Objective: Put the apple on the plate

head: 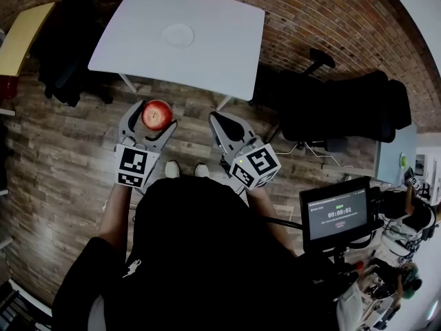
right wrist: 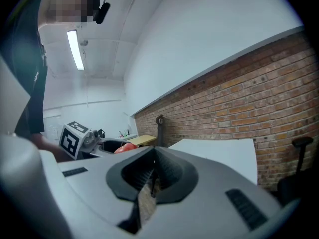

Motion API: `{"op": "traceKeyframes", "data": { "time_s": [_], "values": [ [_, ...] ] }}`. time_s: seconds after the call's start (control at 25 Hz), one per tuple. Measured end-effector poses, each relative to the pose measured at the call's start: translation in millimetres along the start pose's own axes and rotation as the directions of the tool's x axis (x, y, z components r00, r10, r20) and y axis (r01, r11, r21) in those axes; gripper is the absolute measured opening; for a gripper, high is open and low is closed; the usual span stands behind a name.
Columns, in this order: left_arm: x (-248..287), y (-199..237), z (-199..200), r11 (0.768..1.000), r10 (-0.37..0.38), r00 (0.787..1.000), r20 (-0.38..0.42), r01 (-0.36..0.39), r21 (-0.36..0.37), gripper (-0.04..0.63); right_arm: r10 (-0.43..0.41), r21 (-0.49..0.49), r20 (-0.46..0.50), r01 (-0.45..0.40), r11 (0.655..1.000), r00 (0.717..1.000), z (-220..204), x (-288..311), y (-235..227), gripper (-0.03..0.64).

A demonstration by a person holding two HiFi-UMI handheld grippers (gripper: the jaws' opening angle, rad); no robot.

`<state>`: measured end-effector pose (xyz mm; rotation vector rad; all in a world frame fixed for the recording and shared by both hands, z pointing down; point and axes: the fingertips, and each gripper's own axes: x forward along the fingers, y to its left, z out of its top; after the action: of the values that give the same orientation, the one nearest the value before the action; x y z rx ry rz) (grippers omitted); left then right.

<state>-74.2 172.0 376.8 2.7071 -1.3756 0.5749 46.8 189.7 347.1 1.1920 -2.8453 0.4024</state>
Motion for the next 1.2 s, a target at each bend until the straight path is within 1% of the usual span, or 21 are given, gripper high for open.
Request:
{"op": "traceKeyframes", "data": {
  "time_s": [0.12,0.28,0.64,0.8,1.2],
  "values": [
    [-1,-8,-4,1.0,0.008,1.0,0.012,-0.008,-0.002,0.399,0.005,-0.011,0.002,-0.005,1.0,1.0,-7,-6,-2,0.003],
    [15,-29,-5,1.0,0.01,1.0,0.004,-0.01,-0.004,0.399,0.022,-0.015,0.004,-0.022,1.0,1.0,-9,-17,-19,0.003],
    [15,-53,-12,0.999,0.048,0.999,0.01,-0.048,-0.014,0.399,0.07,-0.033,-0.002,-0.07,0.997,0.998,-22,-33,-22,0.003],
    [16,-65,-16,0.998,0.06,0.998,-0.007,-0.06,-0.016,0.397,0.091,-0.028,-0.005,-0.091,0.995,0.996,-27,-41,-27,0.003],
    [32,-68,-5,0.995,0.099,0.994,-0.037,-0.1,-0.008,0.399,0.099,-0.004,-0.004,-0.099,0.995,0.995,-24,-55,-59,0.003]
  ]
}}
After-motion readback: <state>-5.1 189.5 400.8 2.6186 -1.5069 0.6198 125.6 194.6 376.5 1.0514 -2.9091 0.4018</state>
